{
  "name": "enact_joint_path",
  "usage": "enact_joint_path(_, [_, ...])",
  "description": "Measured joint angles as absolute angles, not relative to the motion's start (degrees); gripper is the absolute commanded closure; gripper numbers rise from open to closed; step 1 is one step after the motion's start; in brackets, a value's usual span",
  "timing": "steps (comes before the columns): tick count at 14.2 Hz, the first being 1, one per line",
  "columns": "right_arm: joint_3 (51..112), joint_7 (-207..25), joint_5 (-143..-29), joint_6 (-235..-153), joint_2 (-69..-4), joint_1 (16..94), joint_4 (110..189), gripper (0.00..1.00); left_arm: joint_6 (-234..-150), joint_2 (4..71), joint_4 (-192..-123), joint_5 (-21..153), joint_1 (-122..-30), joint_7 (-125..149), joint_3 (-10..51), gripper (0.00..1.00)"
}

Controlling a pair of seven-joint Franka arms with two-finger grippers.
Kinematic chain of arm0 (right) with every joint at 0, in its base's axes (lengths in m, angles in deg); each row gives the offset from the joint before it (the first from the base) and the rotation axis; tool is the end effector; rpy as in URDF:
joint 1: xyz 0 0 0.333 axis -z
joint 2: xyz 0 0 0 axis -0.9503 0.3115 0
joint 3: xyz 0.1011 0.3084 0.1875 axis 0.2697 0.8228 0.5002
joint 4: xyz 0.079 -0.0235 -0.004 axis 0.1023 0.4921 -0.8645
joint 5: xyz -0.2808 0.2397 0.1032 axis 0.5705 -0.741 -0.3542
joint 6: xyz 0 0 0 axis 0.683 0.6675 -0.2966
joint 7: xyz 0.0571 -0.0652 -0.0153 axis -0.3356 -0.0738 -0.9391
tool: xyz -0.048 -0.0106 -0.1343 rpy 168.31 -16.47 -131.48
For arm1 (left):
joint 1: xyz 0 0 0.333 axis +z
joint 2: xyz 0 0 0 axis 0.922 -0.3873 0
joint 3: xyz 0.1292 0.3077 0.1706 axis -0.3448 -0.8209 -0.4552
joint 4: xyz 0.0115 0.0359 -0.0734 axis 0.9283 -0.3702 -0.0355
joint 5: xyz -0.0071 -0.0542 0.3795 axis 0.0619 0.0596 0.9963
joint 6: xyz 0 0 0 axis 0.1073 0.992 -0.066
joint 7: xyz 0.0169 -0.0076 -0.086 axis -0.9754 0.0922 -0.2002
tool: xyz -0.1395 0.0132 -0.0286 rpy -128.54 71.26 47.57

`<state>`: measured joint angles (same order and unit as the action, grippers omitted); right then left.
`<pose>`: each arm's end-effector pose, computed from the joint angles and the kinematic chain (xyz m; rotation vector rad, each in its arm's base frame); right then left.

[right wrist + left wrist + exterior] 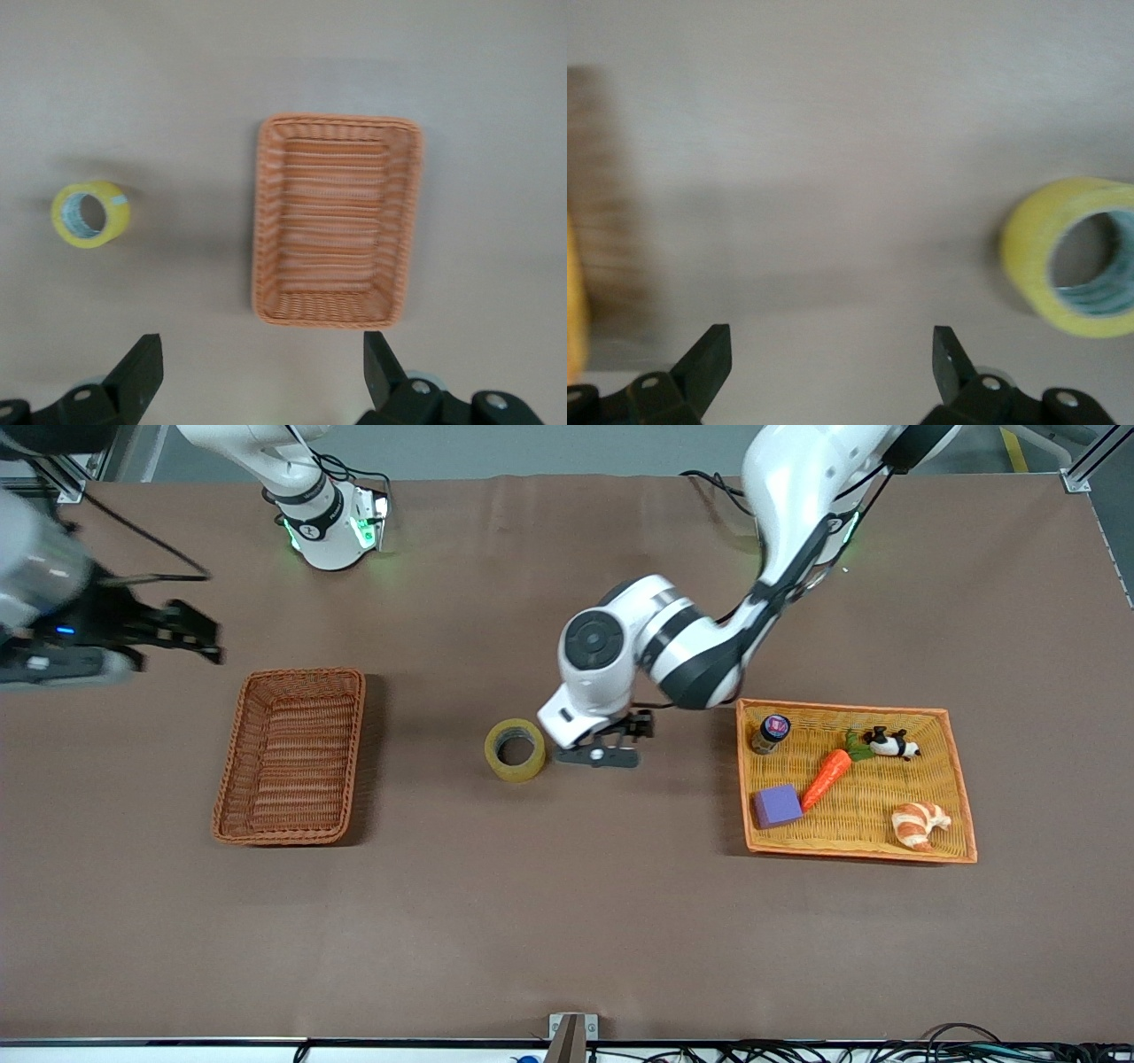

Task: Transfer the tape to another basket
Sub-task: 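Reach the right gripper to the tape while the left gripper withdraws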

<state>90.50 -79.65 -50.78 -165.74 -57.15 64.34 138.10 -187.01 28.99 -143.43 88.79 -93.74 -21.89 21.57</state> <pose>0.5443 0.1114 0.6368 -3.1134 -0.1359 0.0928 0.5453 -0.4644 0.3526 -3.0439 0.2260 0.0606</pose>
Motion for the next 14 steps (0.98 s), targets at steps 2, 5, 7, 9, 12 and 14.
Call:
enact_joint_path(2, [96.2, -74.1, -50.8, -171.0, -56.0, 64.1, 141.5, 0.00, -187.0, 35.2, -148.5, 88.7, -89.4, -18.0, 22.4, 0.00])
enact_joint_path(5, [105.6, -63.2, -50.5, -182.1, -52.8, 63.2, 147.8, 0.00, -186.7, 42.9, -152.6, 86.9, -83.0, -14.9, 24.5, 0.00])
enact_joint_path(7, [109.4, -56.7, -47.5, -189.5, -48.1, 61.2, 150.3, 0.00, -186.1, 46.2, -153.4, 86.5, -81.3, -14.5, 24.8, 0.00])
enact_joint_path(9, [110.6, -51.4, -42.1, -195.3, -41.8, 59.1, 151.0, 0.00, -185.4, 48.7, -153.4, 86.4, -80.1, -14.5, 24.9, 0.00])
enact_joint_path(12, [110.9, -48.5, -37.0, -200.6, -33.4, 58.0, 150.9, 0.00, -183.3, 52.6, -153.5, 83.6, -76.6, -11.0, 24.9, 0.00])
enact_joint_path(14, [110.9, -48.4, -35.9, -203.5, -30.1, 57.8, 150.8, 0.00, -181.3, 55.2, -153.5, 81.2, -73.3, -7.0, 24.9, 0.00])
